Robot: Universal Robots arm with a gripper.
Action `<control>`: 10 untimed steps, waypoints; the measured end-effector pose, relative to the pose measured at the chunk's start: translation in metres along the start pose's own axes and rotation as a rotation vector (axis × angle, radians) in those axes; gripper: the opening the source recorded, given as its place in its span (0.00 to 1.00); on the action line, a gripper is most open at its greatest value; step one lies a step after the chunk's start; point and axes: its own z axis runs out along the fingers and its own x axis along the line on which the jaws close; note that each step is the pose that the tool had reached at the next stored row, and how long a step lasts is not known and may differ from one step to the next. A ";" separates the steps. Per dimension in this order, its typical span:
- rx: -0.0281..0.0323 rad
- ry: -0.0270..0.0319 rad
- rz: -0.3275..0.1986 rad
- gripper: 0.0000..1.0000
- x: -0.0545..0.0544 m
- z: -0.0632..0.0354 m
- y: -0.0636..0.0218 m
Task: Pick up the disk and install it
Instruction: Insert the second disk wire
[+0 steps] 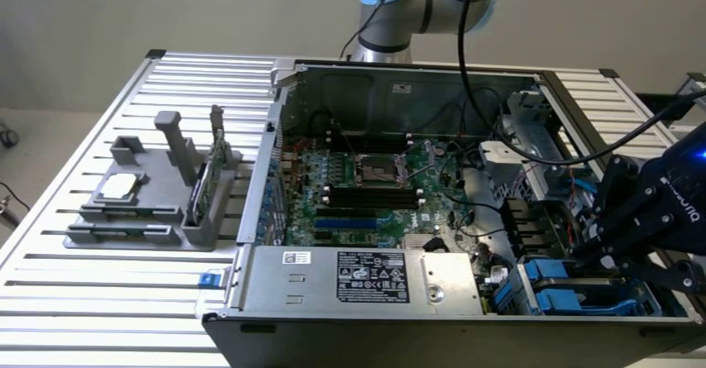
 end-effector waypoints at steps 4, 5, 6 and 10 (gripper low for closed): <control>0.0000 -0.0001 0.000 0.16 0.000 0.0011 0.0002; 0.0000 -0.0001 0.000 0.16 0.000 0.0013 0.0002; 0.0000 -0.0003 0.000 0.16 -0.001 0.0015 0.0002; 0.0000 -0.0002 0.000 0.16 -0.001 0.0019 0.0003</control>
